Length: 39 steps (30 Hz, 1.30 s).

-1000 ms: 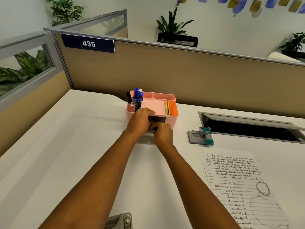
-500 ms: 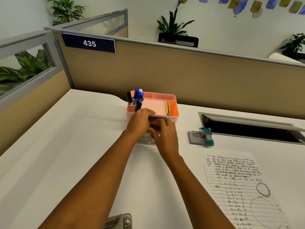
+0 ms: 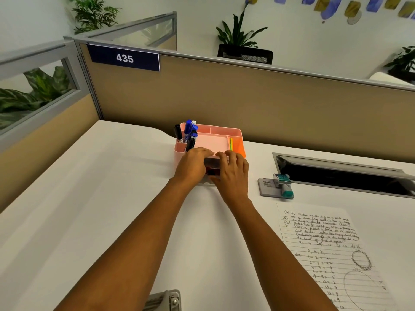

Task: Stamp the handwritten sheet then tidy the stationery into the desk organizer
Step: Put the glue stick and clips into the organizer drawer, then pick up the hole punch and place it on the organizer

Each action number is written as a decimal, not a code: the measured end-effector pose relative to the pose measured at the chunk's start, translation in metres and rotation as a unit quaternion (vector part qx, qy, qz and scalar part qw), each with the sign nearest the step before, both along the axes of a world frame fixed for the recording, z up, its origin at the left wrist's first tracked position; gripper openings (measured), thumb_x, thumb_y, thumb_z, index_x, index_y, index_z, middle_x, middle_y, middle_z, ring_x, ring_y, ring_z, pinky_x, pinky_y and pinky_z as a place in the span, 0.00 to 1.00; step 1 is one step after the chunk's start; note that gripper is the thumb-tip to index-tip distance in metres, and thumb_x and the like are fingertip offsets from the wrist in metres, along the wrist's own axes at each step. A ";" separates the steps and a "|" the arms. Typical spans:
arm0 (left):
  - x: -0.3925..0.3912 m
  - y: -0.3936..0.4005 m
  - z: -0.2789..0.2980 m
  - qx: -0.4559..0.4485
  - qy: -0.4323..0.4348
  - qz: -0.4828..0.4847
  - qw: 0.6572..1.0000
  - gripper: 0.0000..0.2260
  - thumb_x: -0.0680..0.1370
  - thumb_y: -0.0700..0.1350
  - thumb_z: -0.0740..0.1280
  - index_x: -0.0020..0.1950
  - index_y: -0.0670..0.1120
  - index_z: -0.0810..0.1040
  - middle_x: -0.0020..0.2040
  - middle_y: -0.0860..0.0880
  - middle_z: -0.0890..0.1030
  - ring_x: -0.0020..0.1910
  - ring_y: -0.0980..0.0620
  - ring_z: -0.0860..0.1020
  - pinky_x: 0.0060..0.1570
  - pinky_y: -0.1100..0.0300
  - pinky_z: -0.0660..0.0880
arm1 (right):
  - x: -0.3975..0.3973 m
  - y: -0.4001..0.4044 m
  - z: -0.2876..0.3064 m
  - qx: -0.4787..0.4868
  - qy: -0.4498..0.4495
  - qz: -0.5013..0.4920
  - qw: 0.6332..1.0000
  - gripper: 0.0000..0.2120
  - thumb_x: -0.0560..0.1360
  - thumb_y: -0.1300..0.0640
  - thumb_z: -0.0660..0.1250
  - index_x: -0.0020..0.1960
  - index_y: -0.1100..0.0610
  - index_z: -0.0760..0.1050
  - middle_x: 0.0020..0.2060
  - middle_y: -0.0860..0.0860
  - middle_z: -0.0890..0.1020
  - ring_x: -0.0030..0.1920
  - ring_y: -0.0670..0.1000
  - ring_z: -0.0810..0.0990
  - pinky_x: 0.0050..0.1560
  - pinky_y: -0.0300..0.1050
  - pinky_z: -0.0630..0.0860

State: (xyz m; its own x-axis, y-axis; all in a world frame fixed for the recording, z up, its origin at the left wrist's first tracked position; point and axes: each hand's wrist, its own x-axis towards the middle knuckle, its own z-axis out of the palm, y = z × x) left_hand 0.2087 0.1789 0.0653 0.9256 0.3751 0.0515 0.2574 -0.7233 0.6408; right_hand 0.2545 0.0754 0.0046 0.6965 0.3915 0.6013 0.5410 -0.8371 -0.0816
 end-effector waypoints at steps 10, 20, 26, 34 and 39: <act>0.000 0.001 -0.005 0.026 -0.010 -0.013 1.000 0.19 0.78 0.35 0.61 0.68 0.45 0.70 0.70 0.46 0.71 0.68 0.44 0.70 0.68 0.52 0.66 | 0.016 0.009 -0.007 -0.014 -0.057 -0.033 0.998 0.30 0.53 0.49 0.83 0.50 0.54 0.75 0.46 0.54 0.82 0.46 0.55 0.81 0.48 0.46 0.79; -0.016 0.003 -0.001 0.081 -0.047 -0.058 0.994 0.20 0.78 0.33 0.60 0.69 0.44 0.69 0.71 0.45 0.70 0.70 0.46 0.68 0.68 0.54 0.66 | -0.095 -0.012 -0.001 0.101 0.213 0.158 0.959 0.20 0.73 0.52 0.70 0.62 0.57 0.72 0.60 0.56 0.76 0.57 0.54 0.75 0.58 0.48 0.75; -0.041 0.004 -0.007 0.096 -0.077 -0.068 0.990 0.18 0.78 0.36 0.60 0.68 0.43 0.70 0.70 0.44 0.71 0.69 0.45 0.68 0.68 0.54 0.65 | -0.165 -0.032 0.014 -0.099 0.396 0.364 0.837 0.32 0.72 0.42 0.67 0.70 0.54 0.63 0.65 0.53 0.70 0.62 0.50 0.69 0.63 0.44 0.70; -0.090 0.003 -0.016 0.070 -0.023 -0.036 0.997 0.15 0.79 0.39 0.60 0.65 0.45 0.73 0.68 0.45 0.72 0.69 0.44 0.69 0.69 0.54 0.65 | -0.207 -0.044 0.012 -0.146 0.340 0.411 0.833 0.39 0.69 0.40 0.69 0.73 0.56 0.61 0.67 0.54 0.71 0.64 0.54 0.69 0.64 0.47 0.68; -0.114 0.004 -0.019 0.031 -0.029 -0.023 0.999 0.13 0.79 0.38 0.60 0.62 0.46 0.76 0.66 0.46 0.75 0.65 0.47 0.73 0.66 0.57 0.68 | -0.227 -0.050 0.006 -0.160 0.300 0.426 0.838 0.37 0.69 0.43 0.71 0.71 0.58 0.63 0.64 0.57 0.74 0.60 0.57 0.73 0.60 0.50 0.71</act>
